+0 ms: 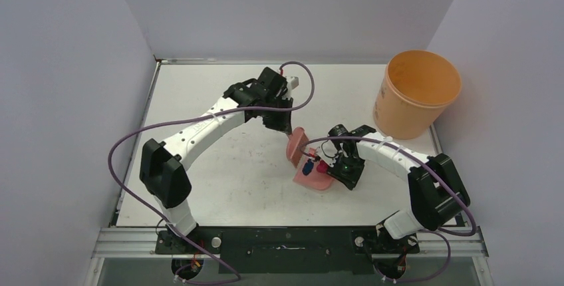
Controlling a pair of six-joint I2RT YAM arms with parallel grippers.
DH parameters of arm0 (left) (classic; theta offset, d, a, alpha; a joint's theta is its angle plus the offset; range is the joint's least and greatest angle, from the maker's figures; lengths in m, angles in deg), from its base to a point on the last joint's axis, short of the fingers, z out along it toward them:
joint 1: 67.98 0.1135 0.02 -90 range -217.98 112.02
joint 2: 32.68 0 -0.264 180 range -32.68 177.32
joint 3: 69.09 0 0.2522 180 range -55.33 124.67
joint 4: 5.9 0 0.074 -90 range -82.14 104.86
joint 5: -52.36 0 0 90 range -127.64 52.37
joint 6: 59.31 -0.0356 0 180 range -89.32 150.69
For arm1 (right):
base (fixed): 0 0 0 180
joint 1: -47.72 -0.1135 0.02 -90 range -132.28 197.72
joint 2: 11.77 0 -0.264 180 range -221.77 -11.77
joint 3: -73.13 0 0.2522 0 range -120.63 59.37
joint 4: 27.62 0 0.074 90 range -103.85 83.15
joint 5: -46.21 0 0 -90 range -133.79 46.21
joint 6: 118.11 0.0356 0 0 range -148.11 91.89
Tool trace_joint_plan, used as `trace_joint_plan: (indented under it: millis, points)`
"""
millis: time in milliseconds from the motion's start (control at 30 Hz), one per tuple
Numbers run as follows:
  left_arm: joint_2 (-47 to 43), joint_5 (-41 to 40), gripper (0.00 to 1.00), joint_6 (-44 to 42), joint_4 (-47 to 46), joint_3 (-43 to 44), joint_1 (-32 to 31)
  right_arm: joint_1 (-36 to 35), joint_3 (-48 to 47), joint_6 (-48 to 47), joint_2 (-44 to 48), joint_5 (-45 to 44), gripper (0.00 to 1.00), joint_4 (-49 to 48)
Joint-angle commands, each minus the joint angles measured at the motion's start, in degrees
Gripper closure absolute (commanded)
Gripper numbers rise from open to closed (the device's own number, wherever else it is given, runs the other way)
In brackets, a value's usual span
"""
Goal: Sweep away the paper scraps from the table
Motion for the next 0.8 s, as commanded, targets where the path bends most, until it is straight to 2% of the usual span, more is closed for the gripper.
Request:
trace_joint_plan:
  millis: [0, 267, 433, 533, 700, 767]
  points:
    - [-7.7, 0.1, 1.00, -1.4, -5.7, -4.5, 3.0, -0.2, 0.7, -1.3, 3.4, 0.4, 0.95, -3.2]
    - [-19.3, -8.6, 1.00, -6.7, -7.7, -15.1, 8.6, 0.7, 2.4, -3.7, 4.4, 3.2, 0.95, -8.6]
    - [-30.4, -5.9, 1.00, -7.3, -15.4, -26.8, 13.9, 3.7, -2.1, -5.1, 11.6, 9.3, 0.95, -7.5]
    - [-36.3, -8.4, 1.00, -7.7, -20.8, -34.1, 15.4, 6.4, -3.0, -3.5, 15.6, 13.1, 0.95, -10.9]
    - [-43.0, -8.7, 1.00, -6.7, -29.4, -43.7, 17.2, 9.2, -5.3, -1.4, 14.0, 17.4, 0.95, -13.2]
    - [-43.2, -9.3, 1.00, -7.3, -29.7, -44.9, 17.9, 9.4, -6.3, -1.5, 12.1, 18.9, 0.95, -12.2]
